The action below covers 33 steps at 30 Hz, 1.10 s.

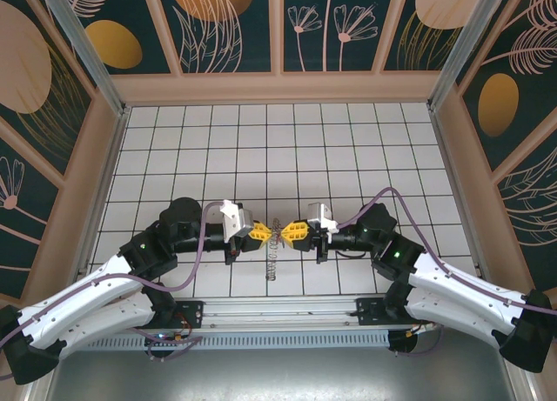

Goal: Put the keys on the keyring

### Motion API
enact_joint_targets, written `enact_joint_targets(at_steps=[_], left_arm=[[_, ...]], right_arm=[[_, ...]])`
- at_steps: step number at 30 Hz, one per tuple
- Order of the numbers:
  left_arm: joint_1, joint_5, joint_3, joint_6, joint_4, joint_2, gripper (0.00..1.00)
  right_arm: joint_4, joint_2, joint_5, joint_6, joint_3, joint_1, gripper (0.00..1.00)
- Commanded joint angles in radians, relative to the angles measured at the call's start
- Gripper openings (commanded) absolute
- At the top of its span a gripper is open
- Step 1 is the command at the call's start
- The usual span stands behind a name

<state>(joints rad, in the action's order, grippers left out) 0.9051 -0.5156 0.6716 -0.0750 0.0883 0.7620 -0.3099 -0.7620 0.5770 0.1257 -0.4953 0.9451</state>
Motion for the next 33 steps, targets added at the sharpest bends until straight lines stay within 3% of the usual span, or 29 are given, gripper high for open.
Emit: enact_joint_targets(at_steps=[1, 15, 26, 33], left_arm=[[-0.003, -0.008, 0.035, 0.001, -0.034, -0.004, 0.00], [-0.002, -0.029, 0.040, 0.046, -0.068, 0.010, 0.00], [-0.003, -0.016, 0.045, 0.058, -0.073, 0.014, 0.00], [-0.002, -0.009, 0.043, 0.067, -0.077, 0.011, 0.00]], right_arm=[[-0.016, 0.015, -0.003, 0.027, -0.003, 0.020, 0.00], [0.035, 0.053, -0.300, 0.155, 0.000, 0.146, 0.00], [0.046, 0.053, -0.370, 0.189, 0.001, 0.188, 0.01], [0.046, 0.053, -0.556, 0.260, 0.002, 0.288, 0.03]])
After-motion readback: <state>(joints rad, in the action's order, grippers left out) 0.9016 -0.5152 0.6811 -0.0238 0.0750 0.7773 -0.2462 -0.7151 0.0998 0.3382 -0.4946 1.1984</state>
